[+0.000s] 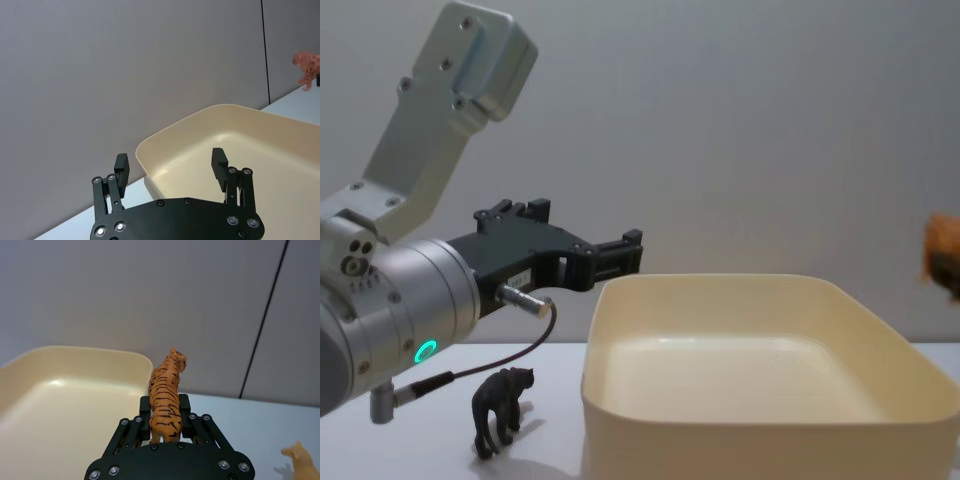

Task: Pick up the toy alternately with two hands and place it into the central storage box.

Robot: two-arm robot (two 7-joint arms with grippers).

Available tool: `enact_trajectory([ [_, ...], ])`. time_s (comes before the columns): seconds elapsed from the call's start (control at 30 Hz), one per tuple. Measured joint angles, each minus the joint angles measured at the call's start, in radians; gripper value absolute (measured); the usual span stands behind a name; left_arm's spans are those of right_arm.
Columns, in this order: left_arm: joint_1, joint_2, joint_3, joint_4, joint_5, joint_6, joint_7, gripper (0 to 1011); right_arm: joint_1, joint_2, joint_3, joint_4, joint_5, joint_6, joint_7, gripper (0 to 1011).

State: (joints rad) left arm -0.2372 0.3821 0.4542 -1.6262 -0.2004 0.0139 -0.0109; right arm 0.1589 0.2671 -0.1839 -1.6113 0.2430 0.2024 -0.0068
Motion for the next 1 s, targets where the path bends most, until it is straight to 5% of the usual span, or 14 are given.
enact_trajectory([
  [0.67,0.000,0.000,0.000,0.000,0.000,0.000,0.000,1001,0.152,-0.077,-0.047,0.033,-0.011,0.153,0.188,315],
  [1.0,0.000,0.000,0.000,0.000,0.000,0.000,0.000,1001,0.214,-0.118,-0.080,0.113,-0.034,0.247,0.258,584],
])
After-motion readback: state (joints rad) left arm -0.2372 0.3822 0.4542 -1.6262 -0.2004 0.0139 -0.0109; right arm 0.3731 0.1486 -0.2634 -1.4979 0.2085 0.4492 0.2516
